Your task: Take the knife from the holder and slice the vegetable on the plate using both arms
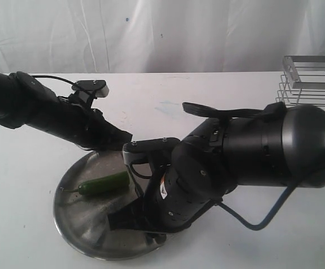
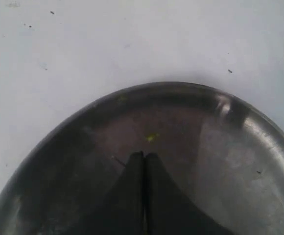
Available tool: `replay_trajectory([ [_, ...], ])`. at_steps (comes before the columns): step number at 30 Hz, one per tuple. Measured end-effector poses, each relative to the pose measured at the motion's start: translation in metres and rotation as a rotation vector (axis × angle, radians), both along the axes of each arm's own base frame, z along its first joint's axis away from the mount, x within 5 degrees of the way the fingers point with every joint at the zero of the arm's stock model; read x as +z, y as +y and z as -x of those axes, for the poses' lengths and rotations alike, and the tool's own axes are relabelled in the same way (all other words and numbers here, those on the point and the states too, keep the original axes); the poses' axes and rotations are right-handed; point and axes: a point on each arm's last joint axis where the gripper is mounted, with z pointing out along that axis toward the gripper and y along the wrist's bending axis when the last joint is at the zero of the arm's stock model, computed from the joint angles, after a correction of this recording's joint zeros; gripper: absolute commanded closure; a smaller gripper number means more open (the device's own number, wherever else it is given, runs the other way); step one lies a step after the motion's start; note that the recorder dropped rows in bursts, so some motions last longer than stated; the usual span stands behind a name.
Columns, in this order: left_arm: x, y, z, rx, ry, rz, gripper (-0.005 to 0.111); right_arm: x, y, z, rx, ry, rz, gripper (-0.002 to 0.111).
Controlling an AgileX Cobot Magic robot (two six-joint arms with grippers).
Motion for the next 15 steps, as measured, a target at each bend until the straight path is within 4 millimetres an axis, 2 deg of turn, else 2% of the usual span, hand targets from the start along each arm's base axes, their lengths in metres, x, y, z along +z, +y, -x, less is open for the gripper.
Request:
replay_trajectory([
  [10, -0.0001, 0.001, -0.002, 0.024, -0.011, 0.0, 0.106, 0.001, 0.0032, 0.0003, -0.016, 0.009, -0.041, 0.108],
  [15, 0.0, 0.0023, -0.0036, 0.035, -0.028, -0.012, 0.106, -0.0061, 0.0054, 0.0009, -0.018, 0.04, -0.039, 0.108],
])
